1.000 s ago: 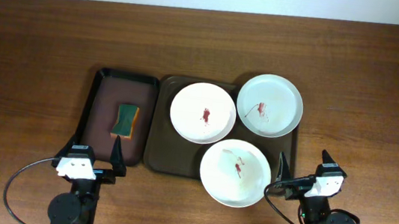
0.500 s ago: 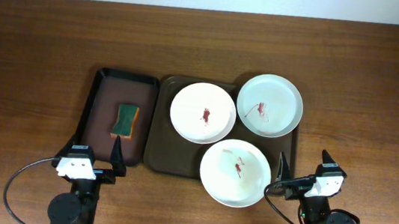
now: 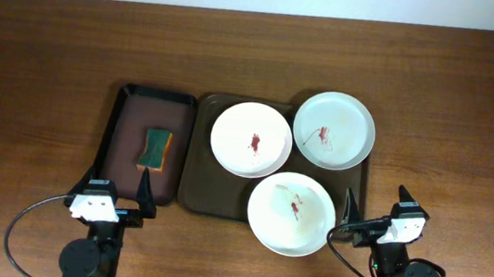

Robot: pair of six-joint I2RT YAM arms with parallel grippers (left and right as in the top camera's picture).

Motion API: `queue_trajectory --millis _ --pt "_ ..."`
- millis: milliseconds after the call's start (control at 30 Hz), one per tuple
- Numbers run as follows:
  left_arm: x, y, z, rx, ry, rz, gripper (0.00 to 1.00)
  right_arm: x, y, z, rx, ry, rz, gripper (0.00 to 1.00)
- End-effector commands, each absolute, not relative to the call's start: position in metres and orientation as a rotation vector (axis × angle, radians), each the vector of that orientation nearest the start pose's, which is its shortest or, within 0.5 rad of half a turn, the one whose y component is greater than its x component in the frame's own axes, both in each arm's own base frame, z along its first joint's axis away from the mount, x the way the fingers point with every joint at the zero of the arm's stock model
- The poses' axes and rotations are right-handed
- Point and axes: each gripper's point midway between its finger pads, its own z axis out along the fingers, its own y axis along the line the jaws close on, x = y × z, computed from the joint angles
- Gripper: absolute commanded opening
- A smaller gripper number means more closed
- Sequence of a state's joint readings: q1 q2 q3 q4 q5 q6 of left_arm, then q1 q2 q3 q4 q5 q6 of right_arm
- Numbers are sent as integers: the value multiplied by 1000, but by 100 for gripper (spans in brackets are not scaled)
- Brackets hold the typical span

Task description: Clean dirty plates on tray and stack at the side

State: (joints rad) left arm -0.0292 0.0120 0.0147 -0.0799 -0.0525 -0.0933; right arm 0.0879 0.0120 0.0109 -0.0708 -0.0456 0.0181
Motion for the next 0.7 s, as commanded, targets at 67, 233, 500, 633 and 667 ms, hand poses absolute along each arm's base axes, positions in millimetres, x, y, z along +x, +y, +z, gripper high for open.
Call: queue_trajectory --millis 67,233,500,633,667 --pt "246 2 157 -74 1648 -40 99 244 33 157 -110 1644 131 99" --pt "246 3 160 -78 1635 -35 99 244 33 157 -110 1643 132 99" --pt "245 1 157 -74 1658 -44 99 244 31 157 -98 1643 118 99" --pt "242 1 151 -75 1749 -41 99 243 31 169 -61 1630 154 99" --pt "241 1 152 -76 1789 -38 99 242 31 167 -62 1654 154 99"
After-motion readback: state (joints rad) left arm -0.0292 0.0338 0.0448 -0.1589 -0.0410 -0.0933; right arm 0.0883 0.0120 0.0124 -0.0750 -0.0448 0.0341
